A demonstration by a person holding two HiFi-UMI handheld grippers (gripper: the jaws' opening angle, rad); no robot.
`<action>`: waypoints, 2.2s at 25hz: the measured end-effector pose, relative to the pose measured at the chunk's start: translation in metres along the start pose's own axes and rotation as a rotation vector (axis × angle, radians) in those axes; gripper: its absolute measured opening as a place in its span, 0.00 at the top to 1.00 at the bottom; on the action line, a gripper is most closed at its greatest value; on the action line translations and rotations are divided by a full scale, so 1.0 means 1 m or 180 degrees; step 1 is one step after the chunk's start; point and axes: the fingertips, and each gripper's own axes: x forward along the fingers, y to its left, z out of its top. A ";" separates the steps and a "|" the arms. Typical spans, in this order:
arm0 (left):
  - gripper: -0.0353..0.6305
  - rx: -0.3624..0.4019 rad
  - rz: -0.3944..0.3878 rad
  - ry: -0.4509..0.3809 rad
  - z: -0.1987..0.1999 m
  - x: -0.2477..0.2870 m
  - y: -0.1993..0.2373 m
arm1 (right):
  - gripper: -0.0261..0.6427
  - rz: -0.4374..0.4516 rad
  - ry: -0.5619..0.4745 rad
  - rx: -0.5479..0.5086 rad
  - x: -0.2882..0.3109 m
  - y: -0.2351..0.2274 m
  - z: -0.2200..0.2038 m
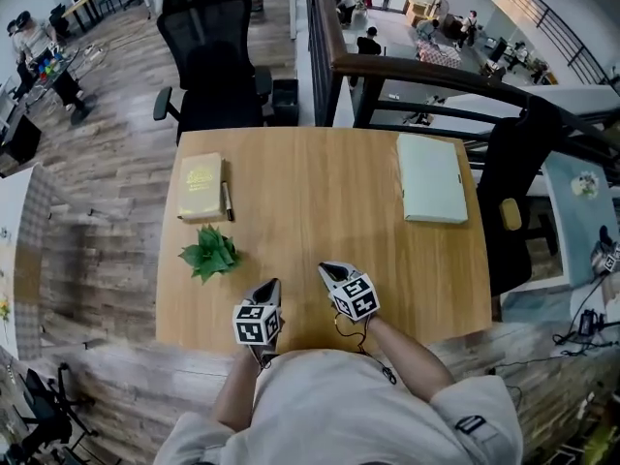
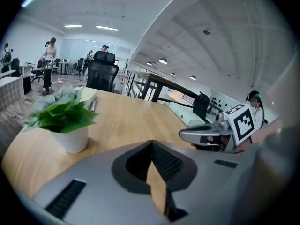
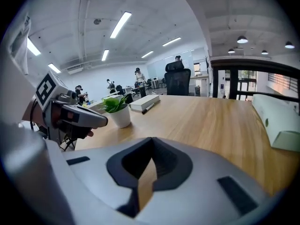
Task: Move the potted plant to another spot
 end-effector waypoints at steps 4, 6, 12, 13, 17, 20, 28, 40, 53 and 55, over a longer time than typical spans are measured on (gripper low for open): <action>0.93 0.0034 -0.0083 -0.0094 0.019 0.005 -0.014 | 0.95 -0.0112 -0.0076 -0.0010 -0.018 -0.005 0.008; 0.93 -0.0016 -0.0119 -0.0163 0.030 0.005 -0.019 | 0.95 -0.0105 -0.0164 0.0073 -0.025 -0.004 0.016; 0.93 0.0057 -0.0235 -0.0494 0.081 -0.007 -0.043 | 0.95 -0.0280 -0.0495 0.0131 -0.048 -0.011 0.060; 0.93 0.0066 -0.0257 -0.0578 0.092 -0.011 -0.047 | 0.95 -0.0275 -0.0554 0.0155 -0.053 -0.011 0.069; 0.93 0.0213 -0.0249 -0.0825 0.132 -0.025 -0.057 | 0.95 -0.0320 -0.0821 0.0132 -0.070 -0.012 0.113; 0.93 0.0314 -0.0196 -0.0992 0.156 -0.038 -0.061 | 0.95 -0.0406 -0.1037 0.0033 -0.087 -0.013 0.148; 0.93 0.0437 -0.0048 -0.1372 0.197 -0.072 -0.059 | 0.95 -0.0600 -0.1500 -0.0270 -0.125 -0.007 0.216; 0.93 0.0640 0.0085 -0.1596 0.217 -0.094 -0.065 | 0.95 -0.0650 -0.1699 -0.0492 -0.143 0.007 0.243; 0.93 0.0633 0.0089 -0.1612 0.215 -0.097 -0.064 | 0.95 -0.0658 -0.1702 -0.0546 -0.143 0.010 0.243; 0.93 0.0628 0.0089 -0.1606 0.215 -0.097 -0.063 | 0.95 -0.0654 -0.1691 -0.0557 -0.142 0.010 0.243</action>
